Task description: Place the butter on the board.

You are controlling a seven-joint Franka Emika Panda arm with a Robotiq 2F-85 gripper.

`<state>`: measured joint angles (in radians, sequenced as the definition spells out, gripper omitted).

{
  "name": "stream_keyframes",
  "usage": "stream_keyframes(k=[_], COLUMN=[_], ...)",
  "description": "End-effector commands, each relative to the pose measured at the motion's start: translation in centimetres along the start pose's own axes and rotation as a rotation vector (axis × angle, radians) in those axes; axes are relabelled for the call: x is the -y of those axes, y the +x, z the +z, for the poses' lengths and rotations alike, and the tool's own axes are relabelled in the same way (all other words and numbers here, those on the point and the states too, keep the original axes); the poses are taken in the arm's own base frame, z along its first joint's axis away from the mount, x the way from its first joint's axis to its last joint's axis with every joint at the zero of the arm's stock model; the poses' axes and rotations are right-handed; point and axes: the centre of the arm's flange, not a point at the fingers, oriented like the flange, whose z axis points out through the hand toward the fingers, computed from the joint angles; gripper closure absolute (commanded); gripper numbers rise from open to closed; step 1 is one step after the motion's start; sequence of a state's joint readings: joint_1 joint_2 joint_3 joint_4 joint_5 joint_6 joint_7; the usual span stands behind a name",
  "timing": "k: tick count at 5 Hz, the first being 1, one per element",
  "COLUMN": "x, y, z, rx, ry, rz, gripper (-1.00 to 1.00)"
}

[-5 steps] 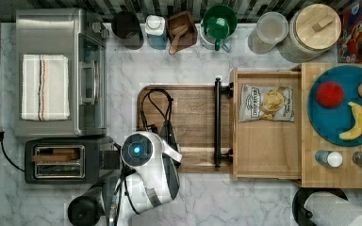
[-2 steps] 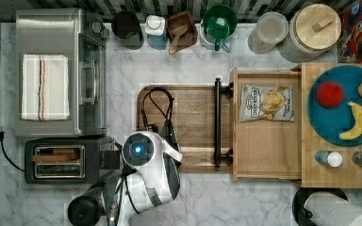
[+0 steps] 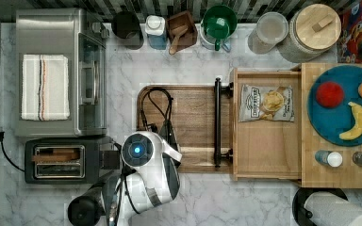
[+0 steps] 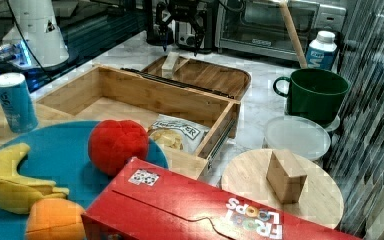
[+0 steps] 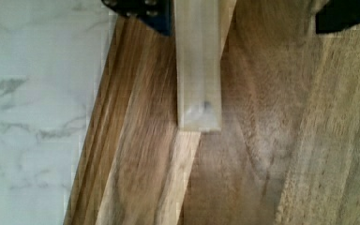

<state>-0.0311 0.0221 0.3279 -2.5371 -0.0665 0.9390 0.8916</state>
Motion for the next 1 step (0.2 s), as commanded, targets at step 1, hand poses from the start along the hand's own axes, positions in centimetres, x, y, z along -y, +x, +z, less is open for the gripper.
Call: stream_keyframes(k=[1], x=[2.24], y=[-0.5], z=[-3.43], rx=[0.002], ry=[0.079], rz=[0.042], gripper=[-1.0])
